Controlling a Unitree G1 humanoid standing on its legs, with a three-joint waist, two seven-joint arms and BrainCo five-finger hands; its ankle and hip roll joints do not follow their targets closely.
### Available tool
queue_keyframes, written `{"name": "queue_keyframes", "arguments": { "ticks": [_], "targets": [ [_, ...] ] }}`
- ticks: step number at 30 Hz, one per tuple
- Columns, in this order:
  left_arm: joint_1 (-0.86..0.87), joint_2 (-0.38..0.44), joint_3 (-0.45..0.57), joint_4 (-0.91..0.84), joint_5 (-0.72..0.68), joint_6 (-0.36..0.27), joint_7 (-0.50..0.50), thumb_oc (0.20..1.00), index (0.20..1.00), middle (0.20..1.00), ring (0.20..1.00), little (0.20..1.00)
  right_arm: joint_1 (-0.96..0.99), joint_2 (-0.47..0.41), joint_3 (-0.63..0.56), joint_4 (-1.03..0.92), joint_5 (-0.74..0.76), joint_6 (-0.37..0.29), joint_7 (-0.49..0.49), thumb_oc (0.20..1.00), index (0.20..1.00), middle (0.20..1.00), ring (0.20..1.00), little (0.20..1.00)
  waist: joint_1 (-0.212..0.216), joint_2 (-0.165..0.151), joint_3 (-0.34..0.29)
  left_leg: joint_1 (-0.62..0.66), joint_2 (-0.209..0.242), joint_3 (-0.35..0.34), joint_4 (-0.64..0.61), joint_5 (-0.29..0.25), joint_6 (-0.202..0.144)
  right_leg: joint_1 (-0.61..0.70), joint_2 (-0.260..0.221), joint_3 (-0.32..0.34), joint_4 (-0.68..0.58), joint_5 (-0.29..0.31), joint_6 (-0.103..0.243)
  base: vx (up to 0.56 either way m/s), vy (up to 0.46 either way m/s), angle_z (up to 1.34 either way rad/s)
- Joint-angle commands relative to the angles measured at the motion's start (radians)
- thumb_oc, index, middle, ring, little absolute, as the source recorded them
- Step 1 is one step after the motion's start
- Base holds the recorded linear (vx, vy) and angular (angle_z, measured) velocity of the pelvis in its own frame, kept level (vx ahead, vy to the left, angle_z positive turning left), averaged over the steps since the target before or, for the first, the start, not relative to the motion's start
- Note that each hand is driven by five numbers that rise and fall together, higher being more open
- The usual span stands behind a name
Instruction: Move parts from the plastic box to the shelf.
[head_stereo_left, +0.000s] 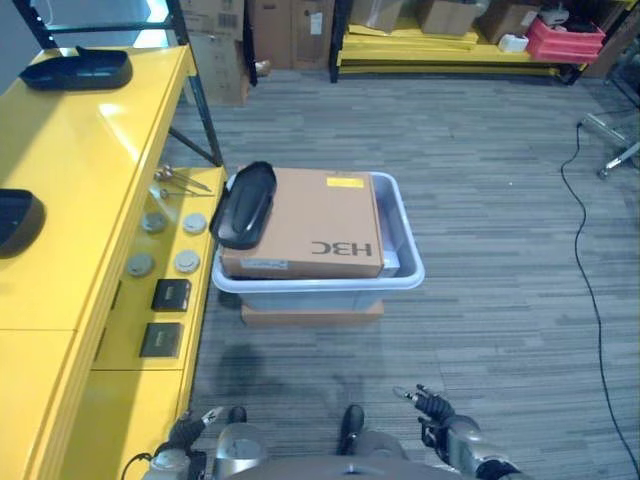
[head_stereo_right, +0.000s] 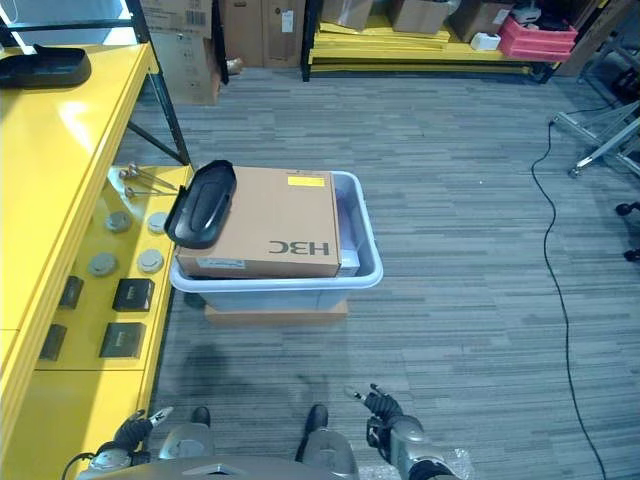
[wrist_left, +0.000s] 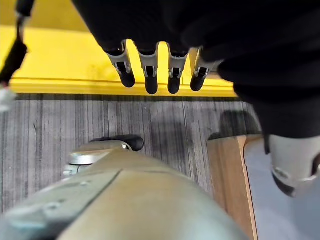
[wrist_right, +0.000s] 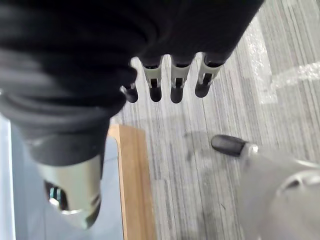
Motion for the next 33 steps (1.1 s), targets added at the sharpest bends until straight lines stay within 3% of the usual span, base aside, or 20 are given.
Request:
{"name": "queue_keyframes", "arguments": {
  "ticks": [1, 4, 6, 7, 9, 13, 14, 15, 16, 17, 21, 22, 26, 29, 33],
  "targets": [
    [-0.031, 0.052, -0.010, -0.010, -0.006, -0.035, 0.027, 1.000, 1.000, 1.000, 1.000, 1.000, 0.019, -0.001, -0.006, 0.007, 0.040, -0.020, -0.006, 1.000, 1.000, 1.000, 1.000, 1.000, 0.007, 0.000, -0.014, -0.007, -0.018, 0.009, 0.039, -0.071, 0.020, -0.071, -0.065, 0.049, 0.008, 0.058, 0.053, 0.08, -0.131, 0.05],
    [-0.025, 0.045, -0.009, -0.021, 0.007, -0.041, 0.021, 1.000, 1.000, 1.000, 1.000, 1.000, 0.011, -0.012, 0.003, -0.021, 0.060, -0.036, -0.031, 1.000, 1.000, 1.000, 1.000, 1.000, 0.018, 0.008, -0.005, -0.049, -0.024, -0.020, 0.101, -0.034, 0.008, -0.047, -0.051, 0.044, -0.015, 0.052, 0.033, 0.06, -0.068, 0.02],
    [-0.023, 0.044, -0.021, -0.041, 0.002, -0.041, 0.020, 1.000, 1.000, 1.000, 1.000, 1.000, -0.008, -0.026, 0.009, -0.054, 0.078, -0.052, -0.071, 1.000, 1.000, 1.000, 1.000, 1.000, 0.031, 0.025, 0.010, -0.084, -0.059, -0.035, 0.054, -0.022, 0.012, -0.052, -0.048, 0.041, -0.014, 0.049, 0.035, -0.01, 0.064, 0.05],
    [-0.024, 0.043, -0.027, -0.046, 0.011, -0.044, 0.017, 1.000, 1.000, 1.000, 1.000, 1.000, -0.014, -0.034, 0.010, -0.068, 0.100, -0.061, -0.094, 1.000, 1.000, 1.000, 1.000, 1.000, 0.037, 0.038, 0.018, -0.101, -0.069, -0.038, 0.023, 0.009, 0.004, -0.050, -0.047, 0.035, -0.018, 0.049, 0.038, -0.01, 0.097, 0.15],
    [-0.017, 0.047, -0.035, -0.062, 0.030, -0.037, 0.002, 1.000, 1.000, 1.000, 1.000, 1.000, -0.028, -0.056, -0.017, -0.116, 0.110, -0.065, -0.141, 1.000, 1.000, 1.000, 1.000, 1.000, 0.037, 0.056, 0.036, -0.137, -0.073, -0.025, 0.012, 0.042, -0.004, -0.041, -0.058, 0.027, -0.013, 0.035, 0.039, 0.05, 0.157, 0.38],
    [0.006, 0.064, -0.059, -0.074, 0.011, -0.040, 0.008, 1.000, 1.000, 1.000, 1.000, 1.000, -0.101, -0.098, 0.000, -0.307, 0.126, -0.097, -0.182, 1.000, 1.000, 1.000, 1.000, 1.000, 0.058, 0.066, 0.056, -0.181, -0.115, -0.081, 0.030, 0.016, 0.014, -0.095, -0.079, 0.047, 0.022, 0.032, 0.044, 0.01, 0.173, 0.08],
    [0.009, 0.067, -0.058, -0.074, 0.009, -0.042, 0.008, 1.000, 1.000, 1.000, 1.000, 1.000, -0.110, -0.102, 0.001, -0.336, 0.124, -0.114, -0.188, 1.000, 1.000, 1.000, 1.000, 1.000, 0.059, 0.067, 0.059, -0.186, -0.116, -0.081, 0.031, 0.015, 0.015, -0.102, -0.081, 0.047, 0.024, 0.034, 0.045, -0.07, 0.129, -0.36],
    [0.009, 0.069, -0.060, -0.064, -0.001, -0.059, 0.009, 1.000, 1.000, 1.000, 1.000, 1.000, -0.151, -0.117, -0.003, -0.430, 0.116, -0.175, -0.209, 1.000, 1.000, 1.000, 1.000, 1.000, 0.061, 0.069, 0.072, -0.194, -0.121, -0.077, 0.027, 0.015, 0.018, -0.118, -0.087, 0.046, 0.024, 0.042, 0.051, -0.07, 0.128, -0.23],
    [0.011, 0.068, -0.062, -0.059, -0.010, -0.074, 0.011, 1.000, 1.000, 1.000, 1.000, 1.000, -0.186, -0.127, -0.006, -0.487, 0.093, -0.182, -0.230, 1.000, 1.000, 1.000, 1.000, 1.000, 0.062, 0.071, 0.079, -0.199, -0.127, -0.080, 0.023, 0.013, 0.021, -0.129, -0.090, 0.050, 0.025, 0.045, 0.053, -0.08, 0.189, -0.13],
    [0.012, 0.067, -0.052, -0.052, -0.025, -0.090, 0.002, 1.000, 1.000, 1.000, 1.000, 1.000, -0.240, -0.146, -0.023, -0.586, 0.073, -0.152, -0.280, 1.000, 1.000, 1.000, 1.000, 1.000, 0.062, 0.074, 0.088, -0.202, -0.134, -0.078, 0.013, 0.014, 0.024, -0.140, -0.094, 0.052, 0.023, 0.050, 0.058, -0.05, 0.191, -0.07],
    [0.024, 0.060, -0.051, -0.053, -0.064, -0.124, -0.024, 1.000, 1.000, 1.000, 1.000, 1.000, -0.391, -0.204, -0.084, -0.671, 0.009, -0.137, -0.395, 1.000, 1.000, 1.000, 1.000, 1.000, 0.075, 0.087, 0.099, -0.206, -0.143, -0.075, -0.008, 0.013, 0.027, -0.145, -0.104, 0.049, 0.007, 0.056, 0.066, 0.00, 0.144, 0.04],
    [0.031, 0.059, -0.047, -0.058, -0.063, -0.125, -0.030, 1.000, 1.000, 1.000, 1.000, 1.000, -0.422, -0.221, -0.108, -0.689, -0.007, -0.144, -0.418, 1.000, 1.000, 1.000, 1.000, 1.000, 0.083, 0.089, 0.100, -0.207, -0.144, -0.075, -0.012, 0.014, 0.026, -0.141, -0.106, 0.045, 0.000, 0.057, 0.068, 0.02, 0.125, -0.03],
    [0.039, 0.061, -0.041, -0.054, -0.067, -0.116, -0.049, 1.000, 1.000, 1.000, 1.000, 1.000, -0.520, -0.274, -0.140, -0.766, -0.087, -0.067, -0.485, 1.000, 1.000, 1.000, 1.000, 1.000, 0.105, 0.093, 0.098, -0.208, -0.150, -0.078, -0.023, 0.016, 0.024, -0.129, -0.114, 0.031, -0.013, 0.056, 0.074, 0.04, 0.107, 0.01],
    [0.054, 0.070, -0.031, -0.050, -0.061, -0.104, -0.065, 1.000, 1.000, 1.000, 1.000, 1.000, -0.584, -0.328, -0.123, -0.723, -0.121, 0.043, -0.495, 1.000, 1.000, 1.000, 1.000, 1.000, 0.141, 0.094, 0.091, -0.205, -0.158, -0.089, -0.032, 0.020, 0.024, -0.106, -0.125, 0.003, -0.024, 0.055, 0.078, 0.05, 0.107, 0.12],
    [0.058, 0.073, -0.046, -0.036, -0.061, -0.116, -0.073, 1.000, 1.000, 1.000, 1.000, 1.000, -0.629, -0.342, -0.098, -0.598, -0.120, 0.063, -0.504, 1.000, 1.000, 1.000, 1.000, 1.000, 0.169, 0.097, 0.089, -0.208, -0.163, -0.098, -0.031, 0.022, 0.025, -0.096, -0.137, -0.019, -0.024, 0.054, 0.081, 0.01, 0.077, 0.13]
  ]
}}
